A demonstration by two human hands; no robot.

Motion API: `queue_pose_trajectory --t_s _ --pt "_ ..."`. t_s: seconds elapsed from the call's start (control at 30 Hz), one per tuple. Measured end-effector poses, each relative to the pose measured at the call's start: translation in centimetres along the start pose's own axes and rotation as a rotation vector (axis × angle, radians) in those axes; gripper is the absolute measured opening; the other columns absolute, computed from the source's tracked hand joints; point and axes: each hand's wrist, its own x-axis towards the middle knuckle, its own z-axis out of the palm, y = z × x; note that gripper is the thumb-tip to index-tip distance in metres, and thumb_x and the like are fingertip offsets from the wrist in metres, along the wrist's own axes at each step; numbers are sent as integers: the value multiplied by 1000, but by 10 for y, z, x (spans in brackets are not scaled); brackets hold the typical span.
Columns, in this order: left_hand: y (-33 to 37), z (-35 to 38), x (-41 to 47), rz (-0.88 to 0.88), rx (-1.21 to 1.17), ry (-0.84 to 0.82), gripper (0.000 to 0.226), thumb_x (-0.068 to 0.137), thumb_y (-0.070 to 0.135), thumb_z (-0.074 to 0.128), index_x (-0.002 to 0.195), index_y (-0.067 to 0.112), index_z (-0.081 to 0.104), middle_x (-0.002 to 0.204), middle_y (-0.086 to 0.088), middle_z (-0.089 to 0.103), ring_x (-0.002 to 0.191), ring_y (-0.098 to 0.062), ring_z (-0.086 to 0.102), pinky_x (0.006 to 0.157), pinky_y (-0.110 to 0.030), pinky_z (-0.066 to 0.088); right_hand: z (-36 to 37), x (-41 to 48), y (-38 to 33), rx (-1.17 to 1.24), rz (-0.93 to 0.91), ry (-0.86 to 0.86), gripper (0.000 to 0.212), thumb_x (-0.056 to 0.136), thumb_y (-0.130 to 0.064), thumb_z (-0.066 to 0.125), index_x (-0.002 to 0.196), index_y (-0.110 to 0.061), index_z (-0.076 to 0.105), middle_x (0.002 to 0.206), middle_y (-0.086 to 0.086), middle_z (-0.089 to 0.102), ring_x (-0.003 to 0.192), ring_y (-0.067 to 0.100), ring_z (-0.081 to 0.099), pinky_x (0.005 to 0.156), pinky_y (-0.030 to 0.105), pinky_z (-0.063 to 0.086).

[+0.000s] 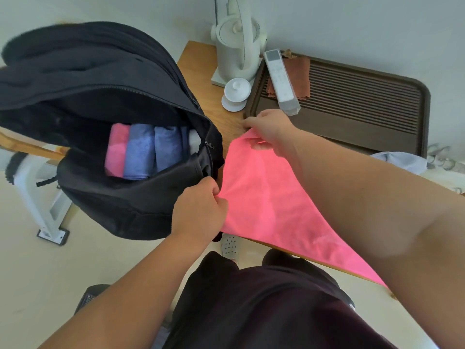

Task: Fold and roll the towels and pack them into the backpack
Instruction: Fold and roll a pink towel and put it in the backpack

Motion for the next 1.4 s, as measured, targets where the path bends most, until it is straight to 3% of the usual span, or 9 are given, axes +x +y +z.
queue_pose_trajectory --t_s 0.17,0.27,0.4,0.6,0.77,0.9,1.1,1.23,1.4 --pt "9 7 -2 90 -87 -21 14 86 8 60 93 17 66 64 9 57 60 -10 56 58 -32 46 -15 -4 11 37 6 30 24 86 9 59 92 -14 57 89 13 59 64 23 65 65 37 63" --pt "22 22 -6 201 -125 -85 15 86 7 63 96 15 70 61 12 54 57 -7 51 58 -27 41 -39 -4 25 59 -10 78 29 85 11 60 103 -13 61 95 12 56 59 20 61 55 28 58" --pt "51 47 -16 315 -199 -167 11 85 4 65 88 15 66 60 8 57 59 -9 53 56 -27 46 -84 -8 45 24 -3 174 28 83 8 59 103 -12 56 85 14 57 54 22 57 59 35 52" --pt "94 96 -31 413 -183 -316 25 81 4 65 75 22 49 54 10 50 52 -13 53 50 -33 44 -148 -21 82 -62 -65 271 30 82 10 53 78 -18 62 70 6 59 52 16 55 49 27 48" --pt "124 147 -42 385 -151 -397 17 81 5 63 79 17 50 52 10 47 49 -10 49 52 -30 40 -193 -32 122 -93 -66 257 35 83 9 52 76 -20 70 70 5 61 59 17 52 59 32 47" --pt "140 187 -45 360 -109 -447 21 80 4 62 76 19 48 53 9 46 49 -9 43 52 -33 40 -215 -33 151 -160 -51 211 30 87 -2 59 106 -19 76 82 -5 67 65 9 55 76 36 55" --pt "156 221 -45 312 -5 -529 25 77 3 60 69 16 40 60 -8 53 56 -29 49 56 -46 43 -226 -34 172 -284 -50 162 29 89 -6 61 115 5 66 122 24 66 101 36 64 93 45 52" --pt "165 222 -48 311 -33 -548 33 71 5 62 63 20 33 56 3 41 53 -18 34 51 -33 29 -229 -40 170 -212 -145 189 21 83 -7 57 94 3 71 79 16 64 70 22 54 65 32 45" --pt "179 218 -63 315 -140 -566 29 70 3 63 63 15 37 54 8 38 51 -11 34 50 -34 34 -247 -51 172 -148 -209 307 19 82 -17 58 81 -11 76 77 9 71 66 12 55 73 32 47"
